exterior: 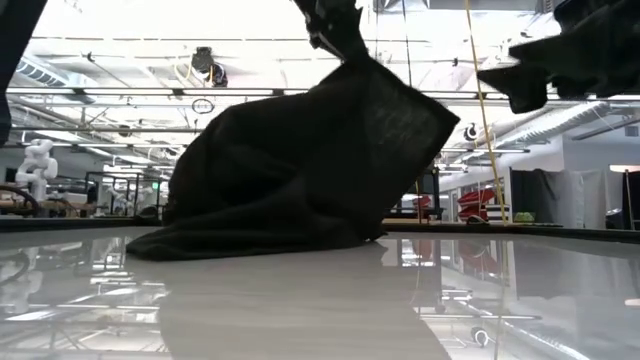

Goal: Roll towel into tight, uniform cylinder
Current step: Roll the black towel

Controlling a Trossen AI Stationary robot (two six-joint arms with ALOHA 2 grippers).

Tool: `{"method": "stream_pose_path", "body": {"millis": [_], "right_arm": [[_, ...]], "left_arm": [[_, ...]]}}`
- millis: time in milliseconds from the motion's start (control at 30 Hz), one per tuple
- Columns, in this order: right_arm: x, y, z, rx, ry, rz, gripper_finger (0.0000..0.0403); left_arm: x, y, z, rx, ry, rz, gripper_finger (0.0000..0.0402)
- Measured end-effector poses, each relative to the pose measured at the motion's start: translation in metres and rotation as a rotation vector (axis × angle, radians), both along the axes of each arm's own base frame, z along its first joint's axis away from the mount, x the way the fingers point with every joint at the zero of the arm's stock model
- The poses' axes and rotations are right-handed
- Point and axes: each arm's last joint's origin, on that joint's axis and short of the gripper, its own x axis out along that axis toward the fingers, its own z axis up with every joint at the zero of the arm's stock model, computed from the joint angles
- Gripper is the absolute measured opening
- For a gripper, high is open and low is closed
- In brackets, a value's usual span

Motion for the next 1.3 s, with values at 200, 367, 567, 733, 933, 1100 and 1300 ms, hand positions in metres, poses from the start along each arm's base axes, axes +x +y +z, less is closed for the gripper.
{"method": "stream_pose_path", "body": {"millis": [200, 367, 567, 733, 933, 1100, 1300], "right_arm": [[0.011, -0.001, -0.011, -0.057, 0.077, -0.097, 0.0286], [0.017, -0.002, -0.016, -0.089, 0.097, -0.185, 0.0263], [0.027, 0.0, -0.018, -0.091, 0.13, -0.18, 0.0244], [0.04, 0.003, -0.018, -0.102, 0.178, -0.2, 0.0242], [0.056, 0.001, -0.02, -0.122, 0.236, -0.277, 0.0242], [0.068, 0.003, -0.023, -0.134, 0.272, -0.278, 0.0225], [0.073, 0.004, -0.02, -0.134, 0.272, -0.277, 0.0133]], "left_arm": [[0.008, 0.011, -0.007, -0.032, -0.016, 0.0, 0.0002], [0.013, 0.016, -0.01, -0.05, -0.034, -0.013, 0.0002], [0.015, 0.016, -0.011, -0.051, -0.046, -0.016, 0.0002], [0.016, 0.016, -0.009, -0.051, -0.062, -0.017, 0.0002], [0.016, 0.015, -0.009, -0.057, -0.063, -0.019, 0.0002], [0.015, 0.011, -0.01, -0.058, -0.05, -0.026, 0.0002], [0.012, 0.011, -0.013, -0.061, -0.011, -0.024, 0.0002]]}}
